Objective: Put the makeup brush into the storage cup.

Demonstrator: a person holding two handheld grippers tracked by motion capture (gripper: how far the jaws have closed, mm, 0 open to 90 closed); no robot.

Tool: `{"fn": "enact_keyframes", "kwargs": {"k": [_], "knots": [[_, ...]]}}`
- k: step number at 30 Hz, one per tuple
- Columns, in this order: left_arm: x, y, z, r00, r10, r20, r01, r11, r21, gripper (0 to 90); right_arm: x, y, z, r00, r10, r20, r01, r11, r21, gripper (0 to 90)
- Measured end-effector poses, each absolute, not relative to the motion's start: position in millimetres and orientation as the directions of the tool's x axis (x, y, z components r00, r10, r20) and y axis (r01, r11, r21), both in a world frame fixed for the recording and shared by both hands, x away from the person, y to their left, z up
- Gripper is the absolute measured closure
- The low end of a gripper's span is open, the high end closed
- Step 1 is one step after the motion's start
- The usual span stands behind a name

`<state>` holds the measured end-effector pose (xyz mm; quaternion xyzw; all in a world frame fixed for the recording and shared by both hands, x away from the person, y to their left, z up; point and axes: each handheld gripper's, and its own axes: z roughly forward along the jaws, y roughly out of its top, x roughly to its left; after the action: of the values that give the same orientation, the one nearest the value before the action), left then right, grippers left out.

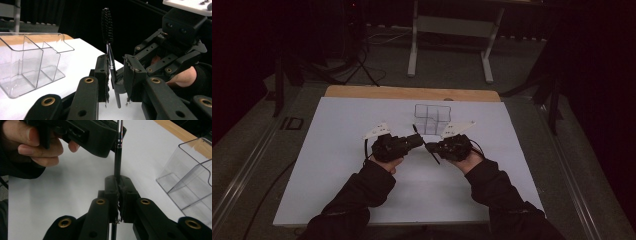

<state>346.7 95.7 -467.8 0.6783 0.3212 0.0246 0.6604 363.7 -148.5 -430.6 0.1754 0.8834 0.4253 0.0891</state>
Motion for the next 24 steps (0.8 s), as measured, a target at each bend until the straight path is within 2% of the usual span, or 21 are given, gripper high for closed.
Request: {"fn": "enact_keyframes", "kwargs": {"k": [19, 24], "knots": [[351.4, 91.3, -466.7, 0.791, 0.454, -0.410, 0.424, 0.075, 0.902, 85.2, 364.5, -149.3, -430.2, -0.924, 0.383, -0.017, 0.228, 0.584, 0.779, 86.1], [351.3, 90.2, -463.4, 0.805, 0.452, -0.385, 0.409, 0.048, 0.911, 86.1, 364.1, -149.8, -430.3, -0.925, 0.379, -0.014, 0.225, 0.581, 0.782, 85.9]]}}
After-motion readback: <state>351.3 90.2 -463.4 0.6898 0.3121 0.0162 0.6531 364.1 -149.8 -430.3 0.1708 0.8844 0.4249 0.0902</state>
